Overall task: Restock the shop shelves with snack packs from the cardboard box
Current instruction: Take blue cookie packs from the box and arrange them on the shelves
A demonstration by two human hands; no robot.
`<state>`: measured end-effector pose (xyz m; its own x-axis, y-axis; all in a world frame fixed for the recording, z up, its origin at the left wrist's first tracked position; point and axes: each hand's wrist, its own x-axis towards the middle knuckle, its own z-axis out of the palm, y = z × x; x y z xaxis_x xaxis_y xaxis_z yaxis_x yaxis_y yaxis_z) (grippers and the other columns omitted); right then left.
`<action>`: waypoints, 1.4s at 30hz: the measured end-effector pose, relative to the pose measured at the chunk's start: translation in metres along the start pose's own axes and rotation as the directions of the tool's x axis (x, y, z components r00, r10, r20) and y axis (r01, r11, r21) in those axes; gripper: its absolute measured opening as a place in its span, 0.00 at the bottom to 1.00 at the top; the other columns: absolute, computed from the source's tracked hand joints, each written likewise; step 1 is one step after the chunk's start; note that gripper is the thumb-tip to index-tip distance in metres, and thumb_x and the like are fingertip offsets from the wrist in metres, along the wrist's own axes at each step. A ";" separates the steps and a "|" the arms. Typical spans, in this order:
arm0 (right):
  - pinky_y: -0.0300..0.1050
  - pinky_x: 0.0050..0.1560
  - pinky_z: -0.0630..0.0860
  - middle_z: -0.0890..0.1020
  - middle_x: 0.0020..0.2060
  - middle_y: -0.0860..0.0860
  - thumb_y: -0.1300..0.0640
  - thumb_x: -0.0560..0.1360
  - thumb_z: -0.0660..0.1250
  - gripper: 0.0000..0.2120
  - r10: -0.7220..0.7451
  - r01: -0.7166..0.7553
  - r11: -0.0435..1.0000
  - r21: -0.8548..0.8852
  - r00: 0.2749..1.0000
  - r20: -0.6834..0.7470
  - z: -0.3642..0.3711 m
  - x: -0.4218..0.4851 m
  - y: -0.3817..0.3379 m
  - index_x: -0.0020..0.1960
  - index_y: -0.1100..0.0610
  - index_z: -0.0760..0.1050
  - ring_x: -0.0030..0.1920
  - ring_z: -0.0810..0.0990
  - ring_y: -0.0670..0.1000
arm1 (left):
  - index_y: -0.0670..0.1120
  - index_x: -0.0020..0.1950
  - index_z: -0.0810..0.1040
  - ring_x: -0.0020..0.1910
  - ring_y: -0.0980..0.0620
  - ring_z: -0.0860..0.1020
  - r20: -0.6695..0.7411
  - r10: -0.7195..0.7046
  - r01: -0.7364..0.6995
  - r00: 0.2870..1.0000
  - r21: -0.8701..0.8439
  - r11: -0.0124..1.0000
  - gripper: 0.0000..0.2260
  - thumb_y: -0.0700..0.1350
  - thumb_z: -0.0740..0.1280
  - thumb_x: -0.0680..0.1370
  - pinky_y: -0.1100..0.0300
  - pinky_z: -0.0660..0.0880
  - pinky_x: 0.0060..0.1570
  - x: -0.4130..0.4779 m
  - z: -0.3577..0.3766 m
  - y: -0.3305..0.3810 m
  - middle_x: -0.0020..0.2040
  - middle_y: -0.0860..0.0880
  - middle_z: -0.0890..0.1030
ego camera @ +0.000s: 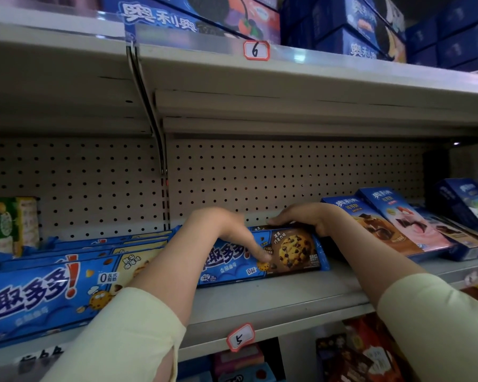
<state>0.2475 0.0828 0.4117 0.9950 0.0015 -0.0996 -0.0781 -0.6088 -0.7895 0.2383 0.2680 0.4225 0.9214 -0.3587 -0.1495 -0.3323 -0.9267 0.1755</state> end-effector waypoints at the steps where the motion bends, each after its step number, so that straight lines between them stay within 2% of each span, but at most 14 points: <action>1: 0.45 0.43 0.78 0.81 0.45 0.54 0.45 0.71 0.70 0.23 -0.024 0.024 0.999 -0.031 1.000 -0.008 0.000 -0.003 -0.002 0.60 0.58 0.72 0.44 0.80 0.52 | 0.49 0.67 0.68 0.54 0.46 0.81 -0.007 -0.011 0.011 1.000 0.034 0.999 0.46 0.66 0.78 0.55 0.48 0.77 0.58 -0.001 -0.001 0.000 0.59 0.48 0.79; 3: 0.43 0.45 0.76 0.79 0.47 0.52 0.40 0.69 0.70 0.29 -0.069 0.069 0.991 -0.114 0.998 0.001 -0.001 -0.009 -0.005 0.63 0.57 0.71 0.47 0.79 0.51 | 0.50 0.66 0.64 0.55 0.46 0.78 -0.050 -0.024 0.028 0.998 0.092 0.995 0.43 0.61 0.79 0.59 0.49 0.75 0.59 -0.006 -0.001 0.002 0.61 0.49 0.75; 6: 0.46 0.53 0.75 0.77 0.57 0.53 0.32 0.53 0.74 0.49 -0.055 0.097 0.958 -0.271 0.986 0.158 -0.005 -0.020 -0.012 0.68 0.53 0.67 0.56 0.77 0.53 | 0.51 0.69 0.62 0.54 0.47 0.77 -0.076 -0.025 0.037 0.997 0.161 0.986 0.42 0.61 0.77 0.62 0.49 0.76 0.58 -0.013 -0.002 0.006 0.63 0.48 0.74; 8: 0.49 0.61 0.73 0.72 0.66 0.55 0.38 0.61 0.74 0.46 -0.010 0.109 0.885 -0.452 0.976 0.217 -0.004 -0.028 -0.020 0.73 0.51 0.61 0.62 0.74 0.56 | 0.51 0.70 0.60 0.53 0.46 0.76 -0.089 -0.024 0.040 0.996 0.186 0.982 0.43 0.61 0.77 0.62 0.48 0.76 0.58 -0.013 0.000 0.007 0.64 0.48 0.73; 10: 0.52 0.66 0.71 0.70 0.69 0.55 0.47 0.70 0.72 0.41 0.014 0.109 0.775 -0.622 0.982 0.190 0.000 -0.031 -0.025 0.75 0.51 0.54 0.65 0.73 0.57 | 0.52 0.71 0.59 0.55 0.46 0.76 -0.106 -0.027 0.049 0.994 0.208 0.977 0.43 0.61 0.76 0.63 0.48 0.76 0.58 -0.013 0.001 0.008 0.66 0.47 0.72; 14: 0.55 0.64 0.72 0.71 0.66 0.52 0.43 0.62 0.78 0.50 -0.061 0.077 0.480 -0.874 0.997 0.054 0.022 -0.020 -0.023 0.75 0.47 0.53 0.63 0.73 0.56 | 0.50 0.71 0.62 0.57 0.47 0.76 -0.133 -0.020 0.053 0.991 0.255 0.965 0.42 0.63 0.75 0.64 0.51 0.75 0.58 -0.013 0.003 0.009 0.65 0.48 0.73; 17: 0.56 0.62 0.73 0.71 0.65 0.51 0.43 0.60 0.79 0.51 -0.173 0.061 0.382 -0.922 0.985 -0.006 0.031 -0.008 -0.021 0.74 0.51 0.56 0.63 0.72 0.55 | 0.49 0.74 0.61 0.63 0.46 0.73 -0.168 -0.048 0.115 0.985 0.421 0.900 0.41 0.65 0.70 0.68 0.50 0.71 0.62 -0.010 0.010 0.014 0.69 0.48 0.71; 20: 0.56 0.62 0.72 0.69 0.67 0.52 0.44 0.61 0.78 0.50 -0.189 0.066 0.351 -0.934 0.982 -0.002 0.035 -0.004 -0.024 0.75 0.52 0.55 0.65 0.71 0.56 | 0.49 0.78 0.44 0.73 0.42 0.61 -0.235 -0.043 0.171 0.971 0.557 0.813 0.49 0.60 0.72 0.70 0.40 0.62 0.69 -0.005 0.020 0.019 0.76 0.44 0.58; 23: 0.55 0.63 0.71 0.70 0.68 0.52 0.44 0.62 0.78 0.49 -0.226 0.068 0.358 -0.931 0.974 -0.015 0.038 -0.002 -0.023 0.75 0.53 0.55 0.66 0.71 0.56 | 0.48 0.78 0.42 0.75 0.43 0.53 -0.330 0.002 0.214 0.944 0.619 0.755 0.52 0.57 0.75 0.68 0.40 0.60 0.69 -0.003 0.024 0.022 0.75 0.42 0.53; 28: 0.55 0.62 0.73 0.73 0.64 0.53 0.44 0.63 0.77 0.44 -0.294 0.079 0.380 -0.921 0.955 -0.040 0.041 0.007 -0.017 0.72 0.53 0.60 0.63 0.73 0.56 | 0.48 0.77 0.49 0.72 0.42 0.61 -0.333 -0.026 0.256 0.942 0.668 0.699 0.45 0.59 0.72 0.70 0.42 0.62 0.68 0.005 0.026 0.015 0.72 0.42 0.61; 32: 0.56 0.62 0.72 0.74 0.62 0.52 0.40 0.64 0.75 0.41 -0.322 0.030 0.376 -0.926 0.941 -0.100 0.036 0.010 -0.011 0.70 0.52 0.63 0.63 0.72 0.55 | 0.48 0.77 0.49 0.68 0.43 0.67 -0.339 -0.012 0.249 0.941 0.666 0.703 0.35 0.47 0.66 0.78 0.46 0.65 0.65 0.008 0.026 0.007 0.71 0.43 0.66; 36: 0.58 0.64 0.70 0.71 0.65 0.52 0.39 0.68 0.70 0.38 -0.342 0.017 0.449 -0.893 0.927 -0.154 0.039 0.016 -0.001 0.72 0.52 0.61 0.66 0.68 0.55 | 0.48 0.78 0.47 0.64 0.44 0.70 -0.320 -0.012 0.217 0.947 0.614 0.759 0.31 0.41 0.61 0.79 0.54 0.66 0.49 0.011 0.025 -0.004 0.68 0.43 0.68; 40: 0.58 0.70 0.61 0.65 0.72 0.53 0.47 0.71 0.70 0.39 -0.440 0.043 0.447 -0.894 0.881 -0.177 0.039 0.009 0.000 0.75 0.53 0.55 0.72 0.62 0.57 | 0.49 0.77 0.49 0.62 0.45 0.72 -0.307 -0.023 0.184 0.951 0.506 0.842 0.34 0.47 0.65 0.78 0.54 0.69 0.49 0.005 0.026 -0.003 0.66 0.44 0.70; 42: 0.57 0.71 0.59 0.64 0.72 0.53 0.50 0.72 0.69 0.37 -0.475 0.073 0.469 -0.880 0.861 -0.182 0.039 -0.001 -0.004 0.76 0.53 0.55 0.72 0.61 0.56 | 0.47 0.76 0.54 0.58 0.46 0.74 -0.280 -0.040 0.164 0.959 0.436 0.885 0.31 0.51 0.65 0.78 0.53 0.72 0.52 -0.005 0.022 0.003 0.62 0.45 0.72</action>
<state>0.2447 0.1158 0.3911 0.9049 0.1467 0.3995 0.0906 -0.9836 0.1560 0.2281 0.2641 0.4020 0.9535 -0.2757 0.1216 -0.2309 -0.9277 -0.2933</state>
